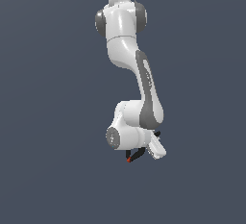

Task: Pick up the object and move it to a goal position.

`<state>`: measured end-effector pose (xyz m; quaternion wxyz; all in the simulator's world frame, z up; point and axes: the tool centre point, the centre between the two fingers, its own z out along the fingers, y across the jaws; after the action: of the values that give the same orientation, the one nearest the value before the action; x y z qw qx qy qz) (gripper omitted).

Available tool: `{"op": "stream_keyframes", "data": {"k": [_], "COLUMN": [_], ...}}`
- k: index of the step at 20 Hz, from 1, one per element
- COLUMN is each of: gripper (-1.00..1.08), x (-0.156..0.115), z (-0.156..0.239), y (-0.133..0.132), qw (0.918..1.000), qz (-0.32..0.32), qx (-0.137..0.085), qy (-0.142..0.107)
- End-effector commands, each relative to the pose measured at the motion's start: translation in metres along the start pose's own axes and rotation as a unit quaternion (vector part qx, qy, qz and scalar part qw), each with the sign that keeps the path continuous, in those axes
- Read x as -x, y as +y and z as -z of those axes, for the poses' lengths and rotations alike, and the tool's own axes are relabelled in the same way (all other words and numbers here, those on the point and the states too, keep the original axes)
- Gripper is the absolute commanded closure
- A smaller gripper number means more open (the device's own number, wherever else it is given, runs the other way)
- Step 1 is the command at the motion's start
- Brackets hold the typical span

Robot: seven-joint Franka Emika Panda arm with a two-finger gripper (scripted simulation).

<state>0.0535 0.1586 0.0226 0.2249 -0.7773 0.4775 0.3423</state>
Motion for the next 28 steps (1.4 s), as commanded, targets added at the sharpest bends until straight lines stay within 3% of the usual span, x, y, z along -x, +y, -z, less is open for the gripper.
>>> {"op": "stream_keyframes", "data": {"k": [1, 12, 23, 28], "gripper": [1.08, 1.08, 1.08, 1.08], "x": [0.000, 0.012, 0.094, 0.119], "z": [0.000, 0.002, 0.018, 0.023], "y": [0.000, -0.003, -0.023, -0.031], "qw": [1.0000, 1.0000, 1.0000, 1.0000], "qz": [0.000, 0.000, 0.000, 0.000], "qx": [0.000, 0.000, 0.000, 0.000], "qy": [0.000, 0.000, 0.000, 0.000]}}
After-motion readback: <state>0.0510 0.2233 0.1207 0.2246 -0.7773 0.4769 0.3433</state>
